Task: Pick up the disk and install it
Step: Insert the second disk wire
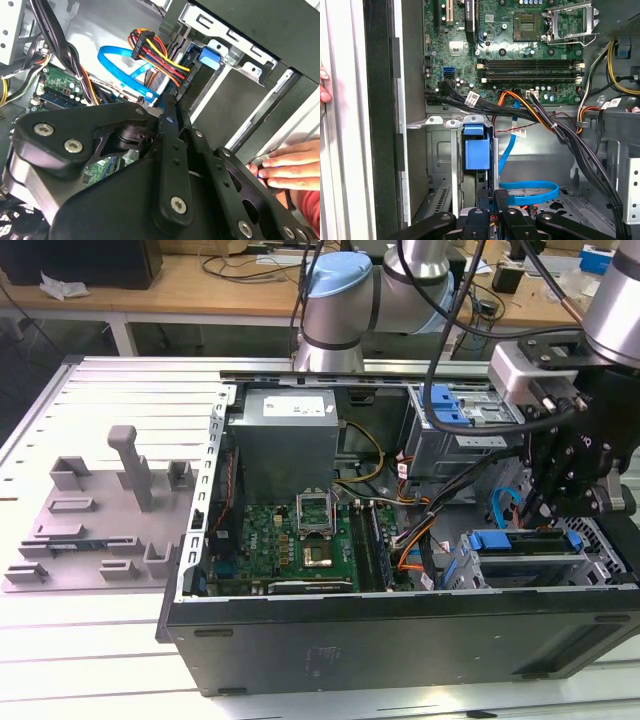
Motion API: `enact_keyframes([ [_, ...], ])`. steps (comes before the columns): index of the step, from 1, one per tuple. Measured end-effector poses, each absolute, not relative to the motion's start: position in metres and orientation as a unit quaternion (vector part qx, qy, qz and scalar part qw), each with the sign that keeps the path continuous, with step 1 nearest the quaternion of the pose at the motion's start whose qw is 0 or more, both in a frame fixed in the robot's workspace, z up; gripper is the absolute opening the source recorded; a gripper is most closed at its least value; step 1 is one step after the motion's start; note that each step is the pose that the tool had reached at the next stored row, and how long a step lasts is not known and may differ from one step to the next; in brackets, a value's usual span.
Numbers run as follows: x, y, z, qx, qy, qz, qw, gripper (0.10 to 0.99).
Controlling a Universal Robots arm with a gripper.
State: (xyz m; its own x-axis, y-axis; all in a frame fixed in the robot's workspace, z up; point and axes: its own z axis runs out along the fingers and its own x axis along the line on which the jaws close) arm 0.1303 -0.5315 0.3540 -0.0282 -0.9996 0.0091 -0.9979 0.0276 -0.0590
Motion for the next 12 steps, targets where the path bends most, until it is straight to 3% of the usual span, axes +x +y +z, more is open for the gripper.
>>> enact_keyframes([
  [12,0.1303,-0.5324,0.3535,-0.697,0.716,-0.024,0.018,0.165],
])
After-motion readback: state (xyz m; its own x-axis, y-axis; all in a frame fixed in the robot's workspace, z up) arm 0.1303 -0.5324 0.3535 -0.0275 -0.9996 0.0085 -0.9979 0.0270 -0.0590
